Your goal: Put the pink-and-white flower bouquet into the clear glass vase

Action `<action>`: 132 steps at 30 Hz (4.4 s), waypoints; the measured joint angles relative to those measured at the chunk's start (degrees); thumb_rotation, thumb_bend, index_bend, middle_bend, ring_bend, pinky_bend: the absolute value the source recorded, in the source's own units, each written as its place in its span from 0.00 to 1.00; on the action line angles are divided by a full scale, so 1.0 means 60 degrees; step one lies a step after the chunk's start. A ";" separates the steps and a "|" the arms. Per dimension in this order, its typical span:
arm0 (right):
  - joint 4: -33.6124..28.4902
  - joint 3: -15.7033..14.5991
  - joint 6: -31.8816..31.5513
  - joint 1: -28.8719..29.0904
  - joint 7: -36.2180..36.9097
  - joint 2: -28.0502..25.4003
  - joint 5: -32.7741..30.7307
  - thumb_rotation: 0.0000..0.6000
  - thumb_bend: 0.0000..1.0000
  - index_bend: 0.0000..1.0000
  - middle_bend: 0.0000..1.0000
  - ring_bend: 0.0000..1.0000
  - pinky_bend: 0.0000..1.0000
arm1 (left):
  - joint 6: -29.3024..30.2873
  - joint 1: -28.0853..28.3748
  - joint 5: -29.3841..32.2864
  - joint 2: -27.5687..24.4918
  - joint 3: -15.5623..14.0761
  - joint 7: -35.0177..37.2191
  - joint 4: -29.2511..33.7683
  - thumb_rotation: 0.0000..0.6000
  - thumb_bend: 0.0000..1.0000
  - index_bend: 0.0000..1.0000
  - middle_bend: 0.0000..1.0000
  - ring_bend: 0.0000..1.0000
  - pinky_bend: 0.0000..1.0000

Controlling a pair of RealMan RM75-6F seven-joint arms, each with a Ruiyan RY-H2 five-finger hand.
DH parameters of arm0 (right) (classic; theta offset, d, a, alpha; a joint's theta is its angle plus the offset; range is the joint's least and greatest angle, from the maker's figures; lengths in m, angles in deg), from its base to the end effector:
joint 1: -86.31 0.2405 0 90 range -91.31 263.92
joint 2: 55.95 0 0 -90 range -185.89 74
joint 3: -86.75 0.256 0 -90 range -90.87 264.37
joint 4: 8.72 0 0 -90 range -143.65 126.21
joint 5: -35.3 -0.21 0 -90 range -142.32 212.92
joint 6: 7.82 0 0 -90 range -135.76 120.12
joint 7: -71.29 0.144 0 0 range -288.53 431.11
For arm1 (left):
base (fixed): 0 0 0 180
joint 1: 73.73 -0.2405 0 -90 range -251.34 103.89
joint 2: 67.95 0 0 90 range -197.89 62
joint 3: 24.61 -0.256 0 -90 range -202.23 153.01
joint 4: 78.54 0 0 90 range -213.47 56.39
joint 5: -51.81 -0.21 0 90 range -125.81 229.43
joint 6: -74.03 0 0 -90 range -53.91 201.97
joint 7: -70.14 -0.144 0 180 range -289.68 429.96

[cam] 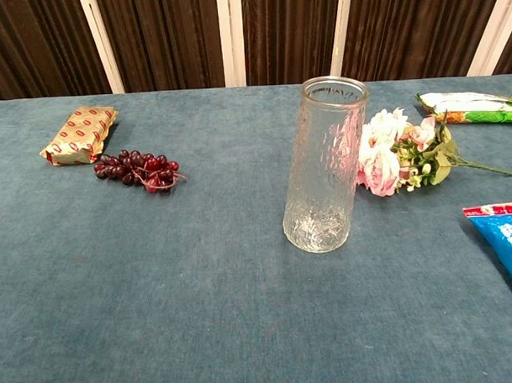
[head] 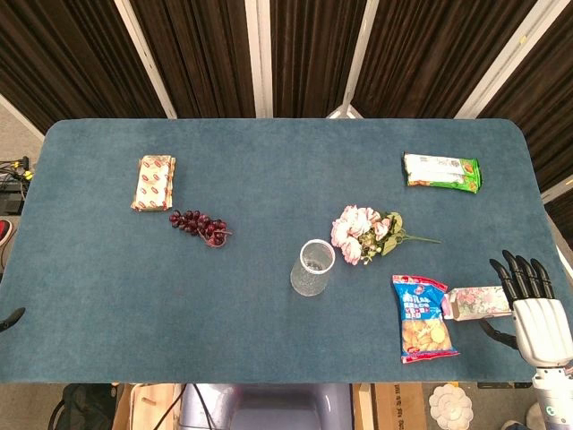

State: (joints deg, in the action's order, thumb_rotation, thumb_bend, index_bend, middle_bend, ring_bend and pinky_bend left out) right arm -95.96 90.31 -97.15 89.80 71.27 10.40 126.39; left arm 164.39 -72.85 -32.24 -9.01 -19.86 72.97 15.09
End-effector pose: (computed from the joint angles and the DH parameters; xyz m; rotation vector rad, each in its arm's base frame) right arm -0.3123 -0.1762 0.1609 1.4108 -0.7803 0.9496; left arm -0.3199 0.1650 0.2046 -1.2566 -0.8413 -0.9074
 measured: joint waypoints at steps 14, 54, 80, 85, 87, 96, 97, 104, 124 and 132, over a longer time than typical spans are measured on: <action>-0.0388 -0.0102 0.0262 0.0008 0.0119 0.0016 -0.0169 1.00 0.09 0.11 0.03 0.05 0.00 | 0.0291 -0.0112 -0.0120 -0.0029 0.0010 0.0285 -0.0030 1.00 0.19 0.09 0.00 0.00 0.00; -0.1594 0.1851 0.4992 0.4098 -0.4268 0.1316 -0.6381 1.00 0.04 0.11 0.03 0.05 0.00 | 0.0305 -0.0108 0.0150 0.0096 0.0182 0.0205 -0.0130 1.00 0.19 0.09 0.00 0.00 0.00; 0.0750 0.2595 0.5968 0.7140 -0.5746 0.3619 -1.0306 1.00 0.04 0.15 0.13 0.19 0.00 | 0.0120 0.0017 0.0493 0.0283 0.0348 -0.0226 -0.0161 1.00 0.19 0.09 0.00 0.00 0.00; 0.1054 0.2604 0.5761 0.7410 -0.5863 0.3873 -1.0487 1.00 0.04 0.23 0.23 0.29 0.00 | 0.0090 0.0017 0.0585 0.0264 0.0393 -0.0139 -0.0178 1.00 0.19 0.09 0.00 0.00 0.00; 0.1185 0.2565 0.5677 0.7473 -0.5897 0.3941 -1.0470 1.00 0.04 0.24 0.23 0.29 0.00 | 0.0062 0.0028 0.0602 0.0262 0.0400 -0.0127 -0.0182 1.00 0.19 0.10 0.00 0.00 0.00; 0.1505 0.2237 0.5738 0.7582 -0.6121 0.3940 -1.0506 1.00 0.04 0.24 0.23 0.30 0.00 | 0.0014 0.0065 0.0557 0.0301 0.0371 -0.0217 -0.0137 1.00 0.19 0.10 0.00 0.00 0.00; 0.1501 0.2215 0.5805 0.7586 -0.6124 0.3913 -1.0534 1.00 0.04 0.24 0.23 0.30 0.00 | 0.0024 0.0065 0.0540 0.0310 0.0367 -0.0231 -0.0130 1.00 0.19 0.10 0.00 0.00 0.00; 0.1027 0.2311 0.5608 0.7720 -0.6279 0.3880 -1.1317 1.00 0.13 0.40 0.44 0.50 0.11 | -0.0008 0.0087 0.0477 0.0329 0.0330 -0.0235 -0.0112 1.00 0.19 0.10 0.00 0.00 0.00; 0.0702 0.3155 0.6244 0.7184 -0.3489 0.2620 -0.9628 1.00 0.30 0.50 0.48 0.56 0.12 | -0.0035 0.0128 0.0565 0.0392 0.0382 -0.0275 -0.0105 1.00 0.19 0.10 0.00 0.00 0.00; -0.0214 0.4692 0.6629 0.6816 -0.1069 0.1416 -0.8931 1.00 0.30 0.54 0.49 0.56 0.11 | -0.0005 0.0130 0.0558 0.0442 0.0386 -0.0337 -0.0086 1.00 0.19 0.10 0.00 0.00 0.00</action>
State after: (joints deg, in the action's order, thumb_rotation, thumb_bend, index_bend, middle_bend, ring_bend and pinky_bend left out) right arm -97.25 118.47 -57.37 130.69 64.86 18.89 72.80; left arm 164.36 -72.07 -28.89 -6.35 -17.55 70.95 14.57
